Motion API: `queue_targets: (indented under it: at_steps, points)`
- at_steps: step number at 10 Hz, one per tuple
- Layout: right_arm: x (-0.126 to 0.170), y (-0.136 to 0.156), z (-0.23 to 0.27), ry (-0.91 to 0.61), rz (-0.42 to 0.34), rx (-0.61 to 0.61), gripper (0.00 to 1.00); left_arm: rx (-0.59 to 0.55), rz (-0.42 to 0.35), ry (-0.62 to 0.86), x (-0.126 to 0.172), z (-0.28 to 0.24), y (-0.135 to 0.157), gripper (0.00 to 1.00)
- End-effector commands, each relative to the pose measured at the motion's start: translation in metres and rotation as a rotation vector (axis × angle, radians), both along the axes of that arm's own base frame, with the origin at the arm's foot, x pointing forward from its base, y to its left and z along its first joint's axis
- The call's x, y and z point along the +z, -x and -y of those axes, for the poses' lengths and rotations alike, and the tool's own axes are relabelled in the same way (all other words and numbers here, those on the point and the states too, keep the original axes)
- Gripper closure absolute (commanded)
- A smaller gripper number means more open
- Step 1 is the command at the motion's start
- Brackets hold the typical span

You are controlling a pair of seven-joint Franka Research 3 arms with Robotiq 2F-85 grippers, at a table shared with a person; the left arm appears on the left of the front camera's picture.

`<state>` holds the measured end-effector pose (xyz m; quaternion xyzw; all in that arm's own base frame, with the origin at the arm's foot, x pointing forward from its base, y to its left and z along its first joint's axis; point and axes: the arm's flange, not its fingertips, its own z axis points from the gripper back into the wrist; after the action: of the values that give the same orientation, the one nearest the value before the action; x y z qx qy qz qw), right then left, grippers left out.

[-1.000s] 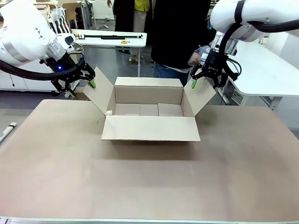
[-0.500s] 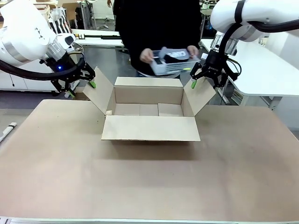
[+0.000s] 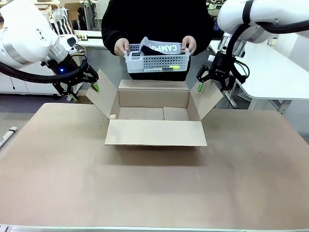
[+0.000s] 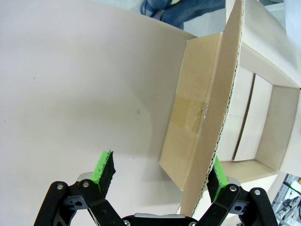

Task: Pack the gift set into the box.
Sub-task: Lift both hands away from the flaps of the Package Box.

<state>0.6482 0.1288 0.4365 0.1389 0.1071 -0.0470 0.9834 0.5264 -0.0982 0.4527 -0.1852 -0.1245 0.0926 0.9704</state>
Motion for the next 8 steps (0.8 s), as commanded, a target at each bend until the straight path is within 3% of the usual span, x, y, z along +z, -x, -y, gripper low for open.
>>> queue_targets:
  at_steps: [1, 8]
  points:
    - [-0.0005, 0.0009, 0.0009, 0.025, 0.004, 0.008, 0.00, 0.010, 0.004, -0.015, 0.0005, -0.0006, 0.0021, 0.00]
    - [-0.0005, 0.0009, 0.0009, 0.025, 0.004, 0.008, 0.00, 0.010, 0.004, -0.015, 0.0005, -0.0006, 0.0021, 0.00]
